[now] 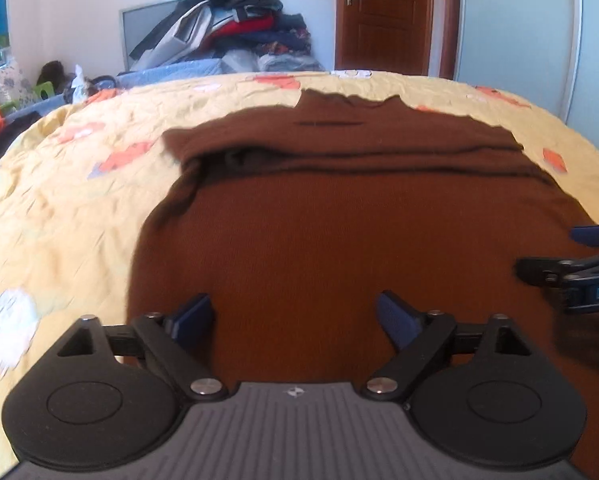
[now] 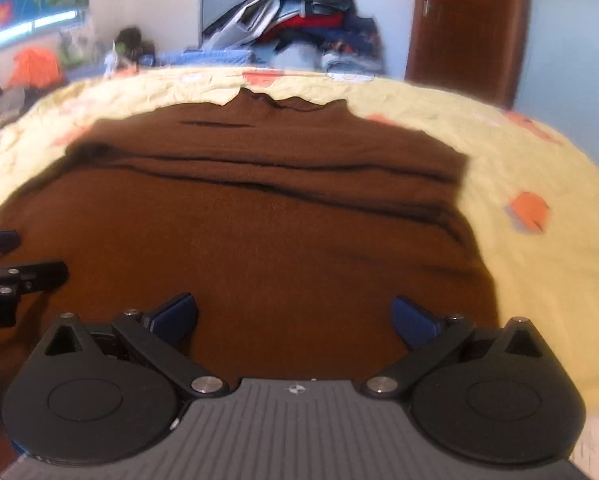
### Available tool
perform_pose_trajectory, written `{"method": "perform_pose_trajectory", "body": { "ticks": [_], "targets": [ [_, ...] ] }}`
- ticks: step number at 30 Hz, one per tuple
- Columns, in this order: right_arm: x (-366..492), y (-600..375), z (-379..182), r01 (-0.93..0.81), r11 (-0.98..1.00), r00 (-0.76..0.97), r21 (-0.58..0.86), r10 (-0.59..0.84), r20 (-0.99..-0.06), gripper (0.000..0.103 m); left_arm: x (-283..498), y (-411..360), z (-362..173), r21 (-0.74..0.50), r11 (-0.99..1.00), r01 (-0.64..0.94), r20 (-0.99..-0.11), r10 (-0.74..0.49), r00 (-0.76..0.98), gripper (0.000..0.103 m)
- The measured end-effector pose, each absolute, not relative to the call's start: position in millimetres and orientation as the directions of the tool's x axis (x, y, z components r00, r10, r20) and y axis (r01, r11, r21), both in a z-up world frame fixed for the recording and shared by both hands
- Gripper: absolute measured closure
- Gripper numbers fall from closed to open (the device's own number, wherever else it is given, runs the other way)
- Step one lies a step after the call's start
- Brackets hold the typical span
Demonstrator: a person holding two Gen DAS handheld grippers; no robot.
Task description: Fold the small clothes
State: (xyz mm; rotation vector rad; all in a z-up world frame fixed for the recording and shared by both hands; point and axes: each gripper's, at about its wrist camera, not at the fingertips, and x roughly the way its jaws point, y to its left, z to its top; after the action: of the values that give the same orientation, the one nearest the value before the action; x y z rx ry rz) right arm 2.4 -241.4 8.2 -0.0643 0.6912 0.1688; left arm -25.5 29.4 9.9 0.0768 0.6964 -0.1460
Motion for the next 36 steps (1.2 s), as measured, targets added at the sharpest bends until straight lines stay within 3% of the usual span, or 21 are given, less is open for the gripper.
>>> {"method": "perform_pose_trajectory", "body": {
  "ticks": [9,36],
  "targets": [
    [-61,-259,9,-0.120,0.993,0.770,-0.012,0.086,-0.632,0.000,-61,30,4,0.038,0.989,0.144,-0.626,-0.089,0.775,0.000],
    [-63,-262,10,-0.122,0.993,0.769,-0.009,0.089,-0.632,0.000,-59,32,5,0.025,0.990,0.140,-0.628,-0.094,0.773,0.000]
  ]
}}
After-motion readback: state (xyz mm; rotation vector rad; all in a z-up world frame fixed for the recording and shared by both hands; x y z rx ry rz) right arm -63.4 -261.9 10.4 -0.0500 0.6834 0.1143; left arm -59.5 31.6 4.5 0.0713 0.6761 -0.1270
